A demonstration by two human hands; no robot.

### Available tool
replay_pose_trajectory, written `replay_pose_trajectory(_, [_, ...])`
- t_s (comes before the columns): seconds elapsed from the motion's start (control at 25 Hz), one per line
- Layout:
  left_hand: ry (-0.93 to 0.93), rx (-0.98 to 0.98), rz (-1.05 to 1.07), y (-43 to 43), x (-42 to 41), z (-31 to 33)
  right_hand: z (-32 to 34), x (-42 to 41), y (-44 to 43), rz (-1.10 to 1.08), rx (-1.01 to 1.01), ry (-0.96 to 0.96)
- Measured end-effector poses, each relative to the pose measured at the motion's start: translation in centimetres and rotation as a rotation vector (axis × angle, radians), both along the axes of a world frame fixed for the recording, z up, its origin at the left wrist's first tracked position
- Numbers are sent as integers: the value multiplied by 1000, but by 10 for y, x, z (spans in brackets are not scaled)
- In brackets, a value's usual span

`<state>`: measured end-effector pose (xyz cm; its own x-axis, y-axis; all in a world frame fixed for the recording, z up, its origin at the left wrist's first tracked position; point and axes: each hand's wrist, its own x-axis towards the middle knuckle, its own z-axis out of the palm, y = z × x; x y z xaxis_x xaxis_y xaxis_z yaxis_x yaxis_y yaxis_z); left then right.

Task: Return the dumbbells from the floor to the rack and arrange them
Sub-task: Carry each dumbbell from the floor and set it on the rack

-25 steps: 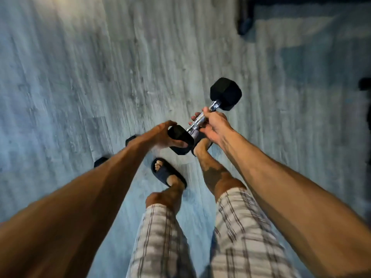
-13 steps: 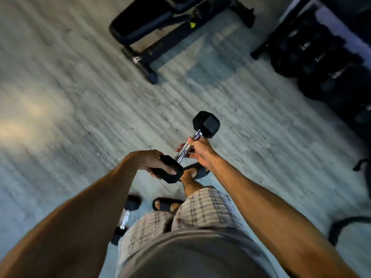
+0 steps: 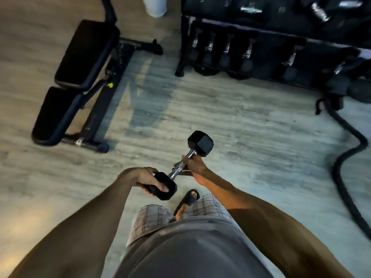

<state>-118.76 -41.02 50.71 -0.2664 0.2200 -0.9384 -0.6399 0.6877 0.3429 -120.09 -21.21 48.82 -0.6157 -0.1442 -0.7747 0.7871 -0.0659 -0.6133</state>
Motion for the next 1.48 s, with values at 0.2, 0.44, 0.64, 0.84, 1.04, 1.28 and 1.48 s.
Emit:
replay_pose_trajectory(0.2, [7,37,-145,58,-94,-1,2,-63,57,-115,36,46])
replay_pose_trajectory(0.44, [-28,48,-355,116,-209,-11,-11,-141,105,-286,149,11])
replay_pose_trajectory(0.64, [-78,29,-507,163,-313,-12,-6,-221,139,-413,134,-26])
replay_pose_trajectory(0.84, [-111,62,-588,202,-411,-7,0,-310,167,-491,197,-14])
replay_pose_trajectory(1.04, [-80,57,-613,235,-500,-4,-7,-392,194,-567,211,-34])
replay_pose_trajectory(1.28, [-101,43,-563,295,-601,-15,-27,-502,252,-545,287,-5])
replay_pose_trajectory(1.48, [-120,19,-529,376,-694,-10,-19,-599,335,-469,281,38])
